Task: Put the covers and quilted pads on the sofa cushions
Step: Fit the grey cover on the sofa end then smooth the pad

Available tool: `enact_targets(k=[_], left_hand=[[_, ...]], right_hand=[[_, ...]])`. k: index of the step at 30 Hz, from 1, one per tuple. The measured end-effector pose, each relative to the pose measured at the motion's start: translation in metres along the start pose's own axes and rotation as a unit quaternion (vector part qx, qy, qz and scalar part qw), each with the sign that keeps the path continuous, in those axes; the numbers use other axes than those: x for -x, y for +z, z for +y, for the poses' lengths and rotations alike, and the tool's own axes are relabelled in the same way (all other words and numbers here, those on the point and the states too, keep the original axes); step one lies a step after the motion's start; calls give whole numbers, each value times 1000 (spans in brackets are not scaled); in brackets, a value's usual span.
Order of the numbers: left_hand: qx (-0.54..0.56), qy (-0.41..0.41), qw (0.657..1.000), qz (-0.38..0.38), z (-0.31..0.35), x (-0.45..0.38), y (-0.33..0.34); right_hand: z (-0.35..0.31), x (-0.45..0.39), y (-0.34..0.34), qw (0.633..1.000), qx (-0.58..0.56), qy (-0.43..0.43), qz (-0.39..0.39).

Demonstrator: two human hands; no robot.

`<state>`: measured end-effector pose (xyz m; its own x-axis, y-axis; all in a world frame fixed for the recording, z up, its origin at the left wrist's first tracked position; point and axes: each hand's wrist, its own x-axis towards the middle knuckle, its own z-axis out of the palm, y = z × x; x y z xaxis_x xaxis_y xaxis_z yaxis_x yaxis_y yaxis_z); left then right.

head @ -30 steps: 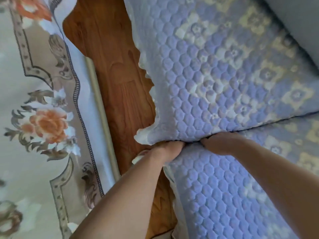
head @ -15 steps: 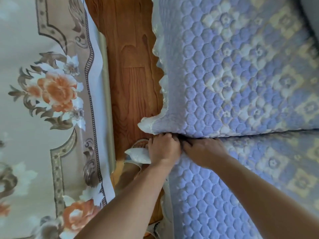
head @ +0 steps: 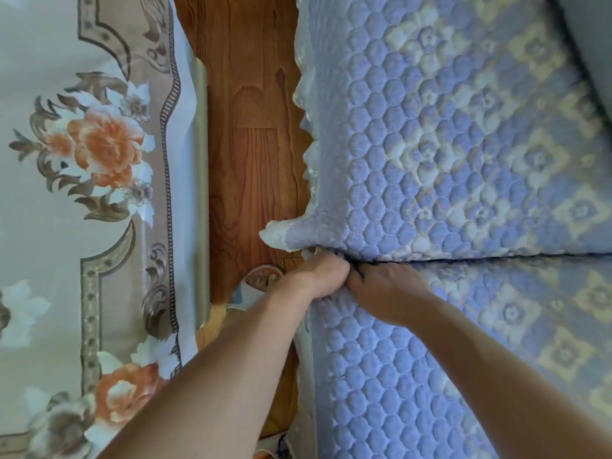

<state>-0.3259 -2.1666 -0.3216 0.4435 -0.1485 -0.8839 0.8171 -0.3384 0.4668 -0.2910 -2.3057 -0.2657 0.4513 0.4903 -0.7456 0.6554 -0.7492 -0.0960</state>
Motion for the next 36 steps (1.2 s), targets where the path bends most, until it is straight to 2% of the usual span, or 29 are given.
enact_targets(k=[4, 6, 7, 8, 10, 12, 14, 16, 18, 20, 21, 22, 24, 25, 27, 29, 31, 32, 34, 35, 36], left_hand=[[-161, 46, 984, -55, 12, 2, -9], [-248, 85, 964, -40, 21, 7, -11], [-255, 88, 962, -41, 21, 9, -10], [-238, 82, 967, -47, 20, 13, -10], [-184, 78, 977, -71, 12, 19, -10], [-102, 88, 988, -80, 7, 27, -8], [-20, 102, 992, -71, -2, 29, -5], [58, 102, 993, -27, -11, 25, 3], [113, 93, 987, 73, -18, 22, 9], [232, 81, 953, 178, -28, 20, 11], [285, 87, 939, 173, -30, 24, 10], [298, 103, 941, 121, -26, 32, 10], [205, 137, 969, -8, -18, 38, 8], [143, 131, 980, -43, -12, 31, 6], [0, 113, 991, -71, 3, 16, 0], [-58, 78, 992, -82, 19, 5, -5], [-3, 28, 997, -69, 23, 7, -2], [79, 0, 995, -64, 19, 9, 1], [301, -41, 952, -20, 10, 16, 8], [380, -55, 923, 12, 8, 19, 11], [404, -55, 912, 44, 9, 19, 12]], right_hand=[[7, 18, 7, 976, -153, 13, 157], [9, 19, 3, 962, -213, -24, 169], [10, 17, -1, 956, -256, -14, 143], [13, 12, -5, 959, -270, -5, 92], [12, -3, -12, 984, -177, -14, -17], [7, -12, -10, 995, -75, -21, -68], [3, -20, -10, 995, -65, 1, -76], [2, -22, -9, 993, -70, 27, -96], [5, -19, -3, 993, -70, 48, -86], [8, -16, 5, 996, -56, 47, -59], [7, -15, 7, 996, -55, 52, -40], [5, -13, 10, 997, -53, 59, -17], [-1, -6, 12, 998, -8, 57, 31], [-1, -3, 13, 998, 7, 49, 36], [7, 6, 15, 998, -3, 50, 41], [21, 16, 16, 995, 0, 56, 80], [29, 24, 16, 989, -11, 75, 124], [30, 25, 17, 985, -28, 88, 146], [29, 26, 20, 975, -59, 107, 184], [28, 26, 20, 970, -69, 111, 204], [29, 26, 19, 966, -75, 114, 220]])
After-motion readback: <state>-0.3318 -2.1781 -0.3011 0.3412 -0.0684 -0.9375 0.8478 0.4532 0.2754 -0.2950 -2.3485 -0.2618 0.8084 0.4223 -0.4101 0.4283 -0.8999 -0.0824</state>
